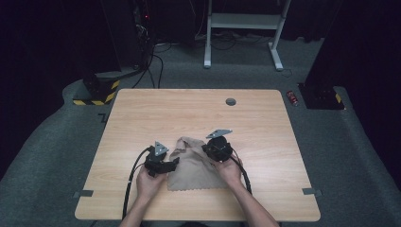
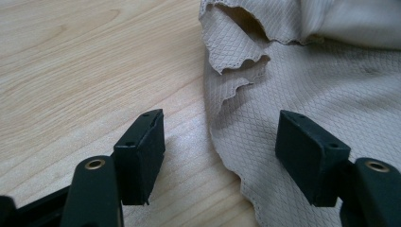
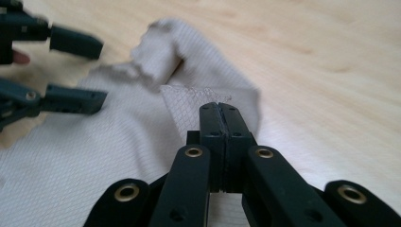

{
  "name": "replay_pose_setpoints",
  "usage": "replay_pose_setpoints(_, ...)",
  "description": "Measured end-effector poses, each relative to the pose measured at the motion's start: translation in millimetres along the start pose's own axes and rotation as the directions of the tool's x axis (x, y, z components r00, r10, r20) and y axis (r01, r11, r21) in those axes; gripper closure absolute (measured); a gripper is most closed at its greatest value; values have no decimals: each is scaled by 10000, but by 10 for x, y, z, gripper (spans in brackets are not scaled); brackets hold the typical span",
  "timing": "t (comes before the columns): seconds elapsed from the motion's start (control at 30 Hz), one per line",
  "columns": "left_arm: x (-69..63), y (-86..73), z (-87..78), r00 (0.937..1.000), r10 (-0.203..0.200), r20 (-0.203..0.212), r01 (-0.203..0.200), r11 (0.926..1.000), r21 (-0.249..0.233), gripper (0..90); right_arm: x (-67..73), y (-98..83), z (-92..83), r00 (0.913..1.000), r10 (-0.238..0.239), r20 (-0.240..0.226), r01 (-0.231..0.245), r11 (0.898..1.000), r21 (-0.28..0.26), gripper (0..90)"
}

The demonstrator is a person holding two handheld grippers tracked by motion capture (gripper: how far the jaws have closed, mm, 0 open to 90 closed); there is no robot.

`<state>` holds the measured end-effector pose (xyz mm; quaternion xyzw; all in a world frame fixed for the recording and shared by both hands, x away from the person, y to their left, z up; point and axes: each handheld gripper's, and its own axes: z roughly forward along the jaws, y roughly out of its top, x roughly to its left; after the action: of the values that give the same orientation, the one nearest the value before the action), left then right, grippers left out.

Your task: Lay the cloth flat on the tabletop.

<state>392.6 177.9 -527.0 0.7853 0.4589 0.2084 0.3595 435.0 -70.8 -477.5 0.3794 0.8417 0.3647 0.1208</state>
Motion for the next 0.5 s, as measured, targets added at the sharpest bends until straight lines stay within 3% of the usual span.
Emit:
replay_pose_setpoints(0.13, 0, 1, 0, 10000, 1, -2, -1, 10000, 3, 339, -189, 38, -138, 9976, 309, 624, -293, 9992, -275, 895)
replay_pose_setpoints(0.27, 0, 1, 0, 10000, 1, 0, -1, 10000, 3, 338, -479, 49, -228, 9865, 886, 1378, -832, 9955, -443, 895)
replay_pose_setpoints(0.4, 1, 3, 2, 10000, -1, -5, 1, 10000, 15, 336, -682, 30, -174, 9753, 1229, 1834, -1203, 9924, -252, 895)
replay_pose_setpoints(0.5, 1, 3, 3, 10000, -3, 0, 3, 10000, 5, 336, -750, -10, -73, 9696, 1296, 2073, -1341, 9909, 80, 895)
